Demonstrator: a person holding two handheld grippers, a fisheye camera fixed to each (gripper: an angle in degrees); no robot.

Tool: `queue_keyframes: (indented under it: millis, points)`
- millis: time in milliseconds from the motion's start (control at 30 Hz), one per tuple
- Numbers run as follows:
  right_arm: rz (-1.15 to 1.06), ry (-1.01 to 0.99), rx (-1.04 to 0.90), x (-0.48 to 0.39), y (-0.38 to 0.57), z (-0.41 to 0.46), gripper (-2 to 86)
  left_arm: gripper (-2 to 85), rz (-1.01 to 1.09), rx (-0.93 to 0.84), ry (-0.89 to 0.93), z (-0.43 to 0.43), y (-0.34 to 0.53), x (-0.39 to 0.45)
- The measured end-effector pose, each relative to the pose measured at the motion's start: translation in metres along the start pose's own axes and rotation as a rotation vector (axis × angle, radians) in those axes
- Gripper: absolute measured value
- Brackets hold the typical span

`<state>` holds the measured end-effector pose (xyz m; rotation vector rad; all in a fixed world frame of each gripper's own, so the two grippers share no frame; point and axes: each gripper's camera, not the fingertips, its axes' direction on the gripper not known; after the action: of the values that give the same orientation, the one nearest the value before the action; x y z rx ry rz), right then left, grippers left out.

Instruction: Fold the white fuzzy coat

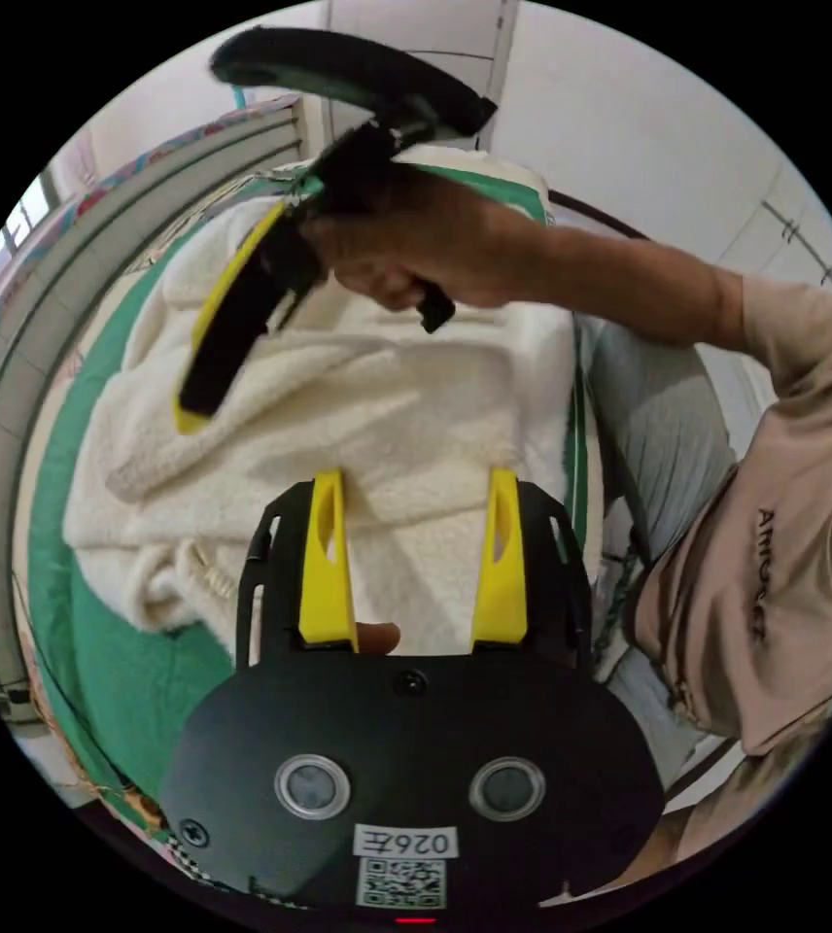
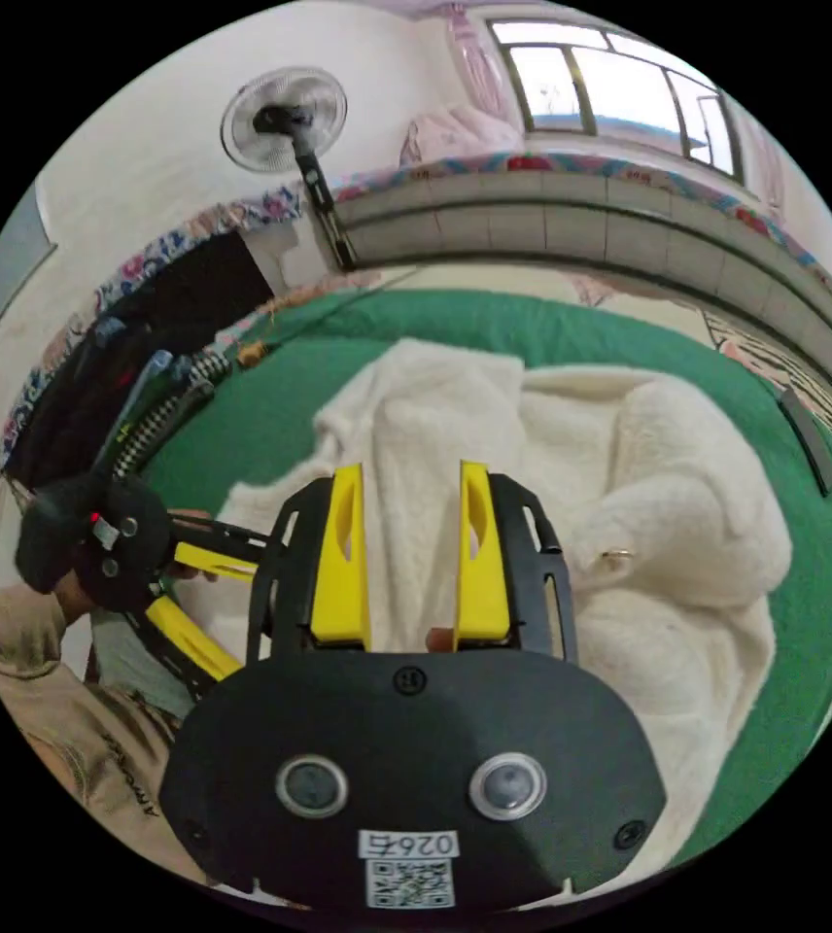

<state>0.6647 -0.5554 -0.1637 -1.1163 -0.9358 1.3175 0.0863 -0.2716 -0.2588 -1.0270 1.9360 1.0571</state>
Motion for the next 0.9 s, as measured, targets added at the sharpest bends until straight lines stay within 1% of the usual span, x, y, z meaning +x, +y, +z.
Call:
queue_keyframes:
  millis: [33, 67, 100, 133, 167, 233, 300, 333, 367, 433, 467, 500, 533, 567, 600, 633, 667, 700, 733, 767, 800, 833, 900]
  points:
    - [-0.021, 0.061, -0.107, -0.006, -0.006, 0.024, 8.7, 12.5, -0.02, -0.001, 0.01, 0.0, 0.001, -0.004]
    - [-0.043, 0.104, -0.122, -0.009, -0.007, 0.031, 7.7, 3.5, -0.06, 0.0, -0.021, -0.004, 0.005, -0.012]
    - [-0.089, 0.159, -0.076, -0.015, -0.008, 0.031, 5.6, 2.2, -0.082, 0.014, -0.065, -0.01, 0.011, -0.019]
    - [-0.105, 0.187, -0.099, -0.017, -0.013, 0.03, 2.7, 1.5, -0.082, 0.021, -0.036, -0.013, 0.013, -0.024]
    - [-0.114, 0.204, -0.121, -0.017, -0.016, 0.029, 1.2, 0.8, -0.111, 0.041, 0.042, -0.018, 0.019, -0.034]
    - [-0.13, 0.259, -0.146, -0.014, -0.026, 0.017, -0.1, 0.2, -0.141, 0.099, 0.123, -0.029, 0.029, -0.048]
    - [-0.082, 0.236, -0.101, -0.004, -0.029, 0.001, -0.3, -0.3, -0.151, 0.166, 0.176, -0.05, 0.038, -0.065]
    - [-0.024, 0.18, -0.044, 0.006, -0.03, -0.013, -0.4, -0.3, -0.153, 0.182, 0.173, -0.057, 0.04, -0.069]
    - [0.012, 0.143, -0.013, 0.013, -0.03, -0.02, -0.4, -0.4, -0.161, 0.224, 0.147, -0.074, 0.042, -0.08]
    - [0.158, -0.013, 0.11, 0.043, -0.026, -0.043, -0.4, -0.4, -0.215, 0.302, 0.034, -0.104, 0.044, -0.104]
    - [0.194, -0.046, 0.14, 0.05, -0.024, -0.048, -0.3, -0.4, -0.269, 0.353, -0.116, -0.131, 0.04, -0.129]
    - [0.248, -0.097, 0.198, 0.062, -0.02, -0.055, -0.2, -0.4, -0.404, 0.441, -0.262, -0.164, 0.038, -0.166]
    - [0.27, -0.133, 0.235, 0.07, -0.018, -0.059, 0.1, -0.3, -0.472, 0.51, -0.299, -0.18, 0.039, -0.185]
    - [0.266, -0.149, 0.235, 0.073, -0.019, -0.059, 0.3, -0.1, -0.625, 0.631, -0.343, -0.207, 0.045, -0.22]
    - [0.214, -0.208, 0.195, 0.077, -0.026, -0.057, 0.7, 0.4, -0.768, 0.674, -0.307, -0.222, 0.052, -0.251]
    - [0.111, -0.309, 0.114, 0.079, -0.036, -0.051, 0.9, 1.4, -0.823, 0.675, -0.263, -0.225, 0.055, -0.265]
    - [0.044, -0.38, 0.062, 0.078, -0.041, -0.047, 1.2, 3.4, -0.889, 0.668, -0.177, -0.224, 0.062, -0.284]
    - [-0.111, -0.563, -0.058, 0.074, -0.05, -0.037, 1.6, 4.1, -0.891, 0.662, -0.131, -0.217, 0.069, -0.291]
    - [-0.267, -0.749, -0.189, 0.065, -0.055, -0.027, 2.2, 4.5, -0.874, 0.653, -0.127, -0.212, 0.072, -0.291]
    - [-0.331, -0.811, -0.249, 0.059, -0.055, -0.022, 2.4, 5.1, -0.838, 0.608, -0.144, -0.2, 0.078, -0.289]
    - [-0.431, -0.831, -0.338, 0.047, -0.055, -0.013, 2.9, 5.8, -0.816, 0.521, -0.167, -0.183, 0.086, -0.287]
    - [-0.479, -0.755, -0.403, 0.038, -0.055, -0.006, 3.6, 6.2, -0.808, 0.47, -0.177, -0.174, 0.09, -0.286]
    - [-0.516, -0.666, -0.435, 0.035, -0.057, -0.006, 4.8, 8.3, -0.789, 0.291, -0.215, -0.14, 0.112, -0.282]
